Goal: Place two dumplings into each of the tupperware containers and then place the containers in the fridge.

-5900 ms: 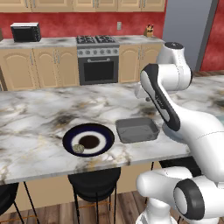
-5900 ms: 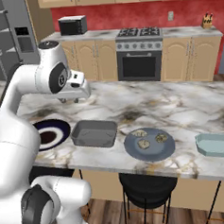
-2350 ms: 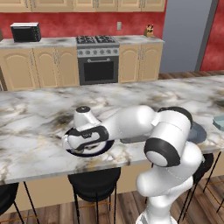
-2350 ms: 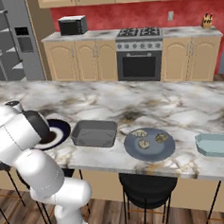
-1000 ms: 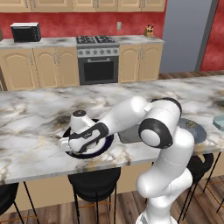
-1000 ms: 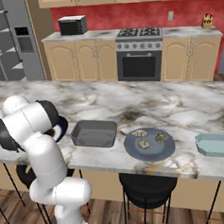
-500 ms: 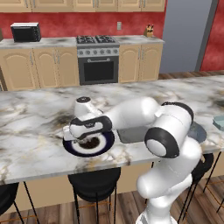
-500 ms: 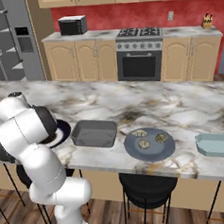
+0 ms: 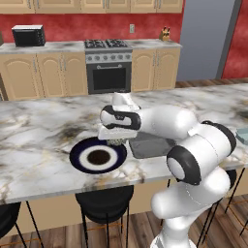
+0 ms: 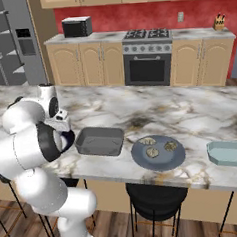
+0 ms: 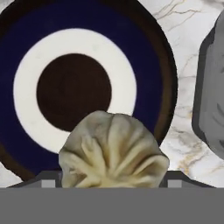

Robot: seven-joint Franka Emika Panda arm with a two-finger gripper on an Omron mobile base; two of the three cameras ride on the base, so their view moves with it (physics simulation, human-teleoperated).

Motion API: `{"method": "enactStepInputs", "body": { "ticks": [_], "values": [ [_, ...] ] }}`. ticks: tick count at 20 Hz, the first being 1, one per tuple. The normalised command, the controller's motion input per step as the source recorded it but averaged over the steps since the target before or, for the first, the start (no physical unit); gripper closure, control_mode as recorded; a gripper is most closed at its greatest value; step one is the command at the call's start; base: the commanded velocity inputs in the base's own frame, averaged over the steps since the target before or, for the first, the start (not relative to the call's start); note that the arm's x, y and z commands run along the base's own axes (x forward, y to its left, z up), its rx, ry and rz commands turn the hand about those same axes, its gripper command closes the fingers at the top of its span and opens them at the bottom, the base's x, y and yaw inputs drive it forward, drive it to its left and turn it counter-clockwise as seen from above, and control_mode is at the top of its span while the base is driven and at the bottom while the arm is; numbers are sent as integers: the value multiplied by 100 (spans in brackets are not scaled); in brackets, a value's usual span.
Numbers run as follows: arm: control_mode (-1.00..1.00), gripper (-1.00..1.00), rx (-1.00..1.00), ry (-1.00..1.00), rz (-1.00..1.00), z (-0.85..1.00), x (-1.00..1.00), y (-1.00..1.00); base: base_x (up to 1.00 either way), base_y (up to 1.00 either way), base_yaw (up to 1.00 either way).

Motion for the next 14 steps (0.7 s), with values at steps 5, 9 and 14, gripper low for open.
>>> {"method": "enactStepInputs", "body": {
  "ticks": [5, 9, 14],
  "values": [
    [-100, 100, 0, 4, 0, -7, 52, -100, 0, 0, 0],
    [-100, 100, 0, 0, 0, -37, 46, -100, 0, 0, 0],
    [-100, 100, 0, -11, 0, -61, 17, -70, 0, 0, 0]
  ]
}}
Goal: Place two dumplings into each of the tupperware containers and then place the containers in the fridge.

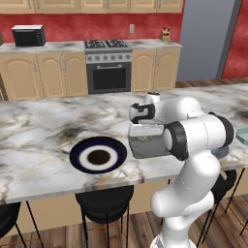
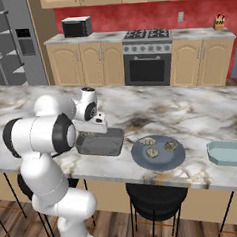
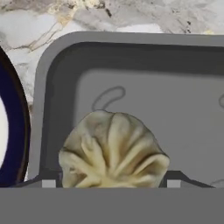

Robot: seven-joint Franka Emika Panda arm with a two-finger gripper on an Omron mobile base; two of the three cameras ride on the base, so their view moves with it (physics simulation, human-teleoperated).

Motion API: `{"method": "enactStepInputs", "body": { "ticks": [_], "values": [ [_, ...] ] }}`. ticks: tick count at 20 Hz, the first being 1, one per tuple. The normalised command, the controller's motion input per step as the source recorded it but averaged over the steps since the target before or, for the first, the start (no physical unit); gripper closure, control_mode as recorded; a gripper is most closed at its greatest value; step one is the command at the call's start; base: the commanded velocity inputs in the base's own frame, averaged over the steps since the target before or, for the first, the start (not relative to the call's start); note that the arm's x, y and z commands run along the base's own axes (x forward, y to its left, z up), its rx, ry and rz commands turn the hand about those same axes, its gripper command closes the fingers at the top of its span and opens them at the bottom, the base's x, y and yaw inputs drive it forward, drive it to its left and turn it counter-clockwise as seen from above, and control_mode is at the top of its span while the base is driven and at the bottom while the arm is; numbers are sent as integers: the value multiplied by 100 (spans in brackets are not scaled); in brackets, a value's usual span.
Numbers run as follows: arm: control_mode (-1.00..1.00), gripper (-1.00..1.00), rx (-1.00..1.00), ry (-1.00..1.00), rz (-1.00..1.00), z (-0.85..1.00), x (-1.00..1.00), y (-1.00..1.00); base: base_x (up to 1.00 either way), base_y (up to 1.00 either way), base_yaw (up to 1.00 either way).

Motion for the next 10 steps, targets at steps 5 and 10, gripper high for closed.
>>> {"method": "enactStepInputs", "body": {
  "ticks": [5, 10],
  "values": [
    [-100, 100, -3, -1, 0, -33, 0, -11, 0, 0, 0],
    [-100, -100, -1, 0, 0, -6, 0, 0, 0, 0, 0]
  ]
}}
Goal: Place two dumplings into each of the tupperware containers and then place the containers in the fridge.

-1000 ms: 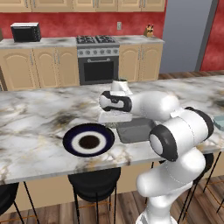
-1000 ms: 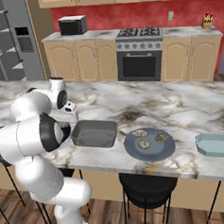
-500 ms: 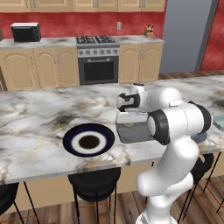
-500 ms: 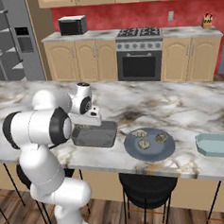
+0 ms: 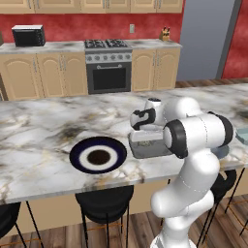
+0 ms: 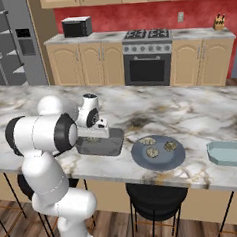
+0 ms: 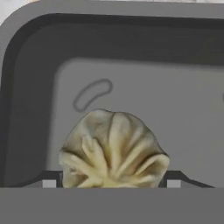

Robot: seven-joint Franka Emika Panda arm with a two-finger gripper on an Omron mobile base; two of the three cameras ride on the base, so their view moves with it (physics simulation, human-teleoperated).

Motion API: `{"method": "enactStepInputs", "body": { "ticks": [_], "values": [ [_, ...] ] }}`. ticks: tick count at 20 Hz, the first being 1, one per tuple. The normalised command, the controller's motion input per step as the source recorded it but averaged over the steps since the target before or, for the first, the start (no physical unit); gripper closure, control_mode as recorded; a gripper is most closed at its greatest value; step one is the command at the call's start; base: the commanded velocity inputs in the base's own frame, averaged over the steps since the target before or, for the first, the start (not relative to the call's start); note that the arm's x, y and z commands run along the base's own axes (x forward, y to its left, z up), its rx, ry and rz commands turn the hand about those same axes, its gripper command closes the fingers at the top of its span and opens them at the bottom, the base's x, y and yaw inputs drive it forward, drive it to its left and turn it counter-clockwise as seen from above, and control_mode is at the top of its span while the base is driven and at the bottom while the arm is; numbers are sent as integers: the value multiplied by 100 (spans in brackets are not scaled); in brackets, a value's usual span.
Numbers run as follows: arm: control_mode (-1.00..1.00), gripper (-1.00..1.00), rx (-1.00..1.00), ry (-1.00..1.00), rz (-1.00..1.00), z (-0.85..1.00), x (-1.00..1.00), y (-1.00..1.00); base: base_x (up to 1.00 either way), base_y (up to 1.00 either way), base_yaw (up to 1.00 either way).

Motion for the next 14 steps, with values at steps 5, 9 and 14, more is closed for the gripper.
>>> {"method": "enactStepInputs", "body": {
  "ticks": [5, 9, 14],
  "values": [
    [-100, -100, 0, 0, 0, 0, 0, 0, 0, 0, 0],
    [-100, -100, 0, 0, 0, 6, 0, 0, 0, 0, 0],
    [-100, -100, 0, 0, 0, 39, 1, -13, 0, 0, 0]
  ]
}}
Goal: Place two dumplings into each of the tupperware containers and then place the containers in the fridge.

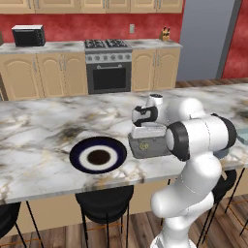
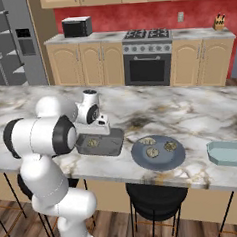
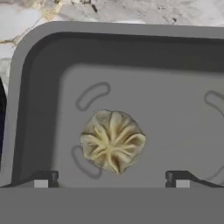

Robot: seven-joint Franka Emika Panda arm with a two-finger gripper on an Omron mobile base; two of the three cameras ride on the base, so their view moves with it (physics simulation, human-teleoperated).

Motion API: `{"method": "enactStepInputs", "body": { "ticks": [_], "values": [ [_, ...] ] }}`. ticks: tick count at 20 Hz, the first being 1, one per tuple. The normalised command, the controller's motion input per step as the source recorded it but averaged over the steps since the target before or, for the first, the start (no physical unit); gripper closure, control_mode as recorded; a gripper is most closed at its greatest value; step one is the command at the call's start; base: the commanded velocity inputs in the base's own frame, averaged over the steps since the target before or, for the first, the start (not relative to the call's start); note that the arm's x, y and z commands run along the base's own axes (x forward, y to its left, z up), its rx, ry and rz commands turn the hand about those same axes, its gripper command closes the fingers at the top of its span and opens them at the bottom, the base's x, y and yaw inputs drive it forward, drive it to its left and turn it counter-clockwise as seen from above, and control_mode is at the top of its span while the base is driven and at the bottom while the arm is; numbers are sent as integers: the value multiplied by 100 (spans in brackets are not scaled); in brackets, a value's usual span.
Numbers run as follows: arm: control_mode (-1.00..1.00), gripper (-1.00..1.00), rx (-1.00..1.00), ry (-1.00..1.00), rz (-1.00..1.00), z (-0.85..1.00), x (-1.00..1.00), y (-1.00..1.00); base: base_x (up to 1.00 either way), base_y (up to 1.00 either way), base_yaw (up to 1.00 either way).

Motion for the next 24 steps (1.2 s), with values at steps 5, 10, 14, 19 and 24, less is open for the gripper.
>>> {"method": "enactStepInputs", "body": {
  "ticks": [5, 10, 14, 19, 24],
  "values": [
    [-100, -100, 1, 0, 0, 3, 0, -96, 0, 0, 0],
    [-100, -100, 1, 1, -3, 0, 0, -100, 0, 0, 0],
    [-100, -100, 0, 7, -3, 0, 0, -100, 0, 0, 0],
    [-100, -100, 0, 10, -2, -1, 1, -100, 0, 0, 0],
    [-100, -100, 0, 7, 0, -13, 0, -87, 0, 0, 0]
  ]
}}
